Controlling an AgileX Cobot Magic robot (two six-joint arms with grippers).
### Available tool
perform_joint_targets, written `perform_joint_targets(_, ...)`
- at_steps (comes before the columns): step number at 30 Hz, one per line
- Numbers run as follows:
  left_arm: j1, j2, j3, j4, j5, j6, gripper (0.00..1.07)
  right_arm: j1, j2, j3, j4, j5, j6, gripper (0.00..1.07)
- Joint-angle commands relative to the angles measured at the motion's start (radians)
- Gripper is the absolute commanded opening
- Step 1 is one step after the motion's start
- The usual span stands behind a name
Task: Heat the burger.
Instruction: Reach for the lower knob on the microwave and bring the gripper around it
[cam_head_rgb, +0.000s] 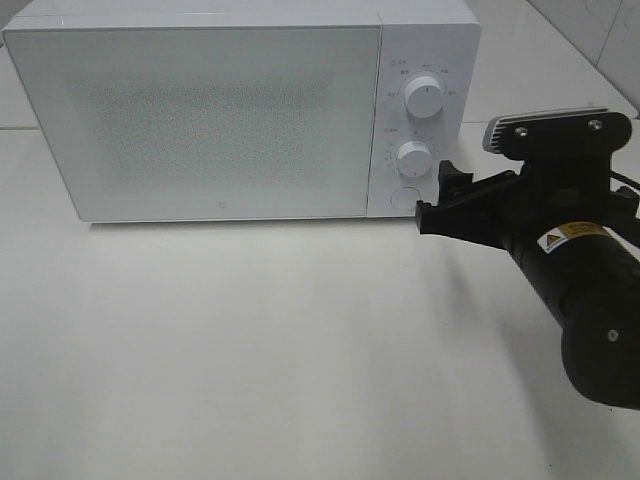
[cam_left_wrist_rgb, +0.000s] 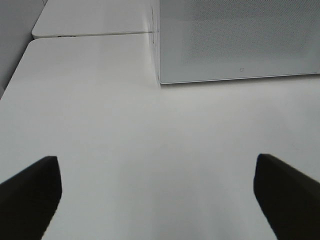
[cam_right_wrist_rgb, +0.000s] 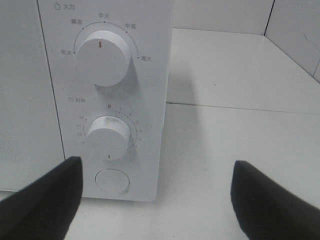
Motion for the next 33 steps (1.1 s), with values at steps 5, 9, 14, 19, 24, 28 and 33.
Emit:
perform_joint_targets(5, 0.005, -0.028, 0.005, -0.005, -0.004, -0.003, 1.0, 0.003, 0.086, -0.09, 0.001, -0.017, -0.028, 0.76)
perform_joint_targets(9, 0.005, -0.028, 0.005, -0.005, -0.004, -0.003, 1.0, -0.001, 0.147, -0.152, 0.001, -0.014, -0.026, 0.76)
perform_joint_targets(14, 0.005, -0.028, 0.005, -0.005, -0.004, -0.003, 1.0, -0.004, 0.182, -0.195, 0.006, -0.012, -0.026, 0.76)
perform_joint_targets(19, 0.005, -0.028, 0.005, -0.006, -0.004, -0.003, 1.0, -0.005, 0.222, -0.247, 0.006, 0.001, -0.019, 0.76)
perform_joint_targets(24, 0.005, -0.028, 0.005, -0.006, -0.004, -0.003, 1.0, -0.04, 0.264, -0.3, -0.001, 0.042, -0.015, 0.76)
perform_joint_targets(28, 0.005, -0.028, 0.005, -0.006, -0.004, -0.003, 1.0, -0.05, 0.303, -0.339, 0.0, 0.048, 0.008, 0.76)
perform_joint_targets(33, 0.005, -0.02, 0.005, -0.006, -0.004, -0.003, 1.0, -0.062, 0.337, -0.378, -0.002, 0.073, 0.029, 0.76)
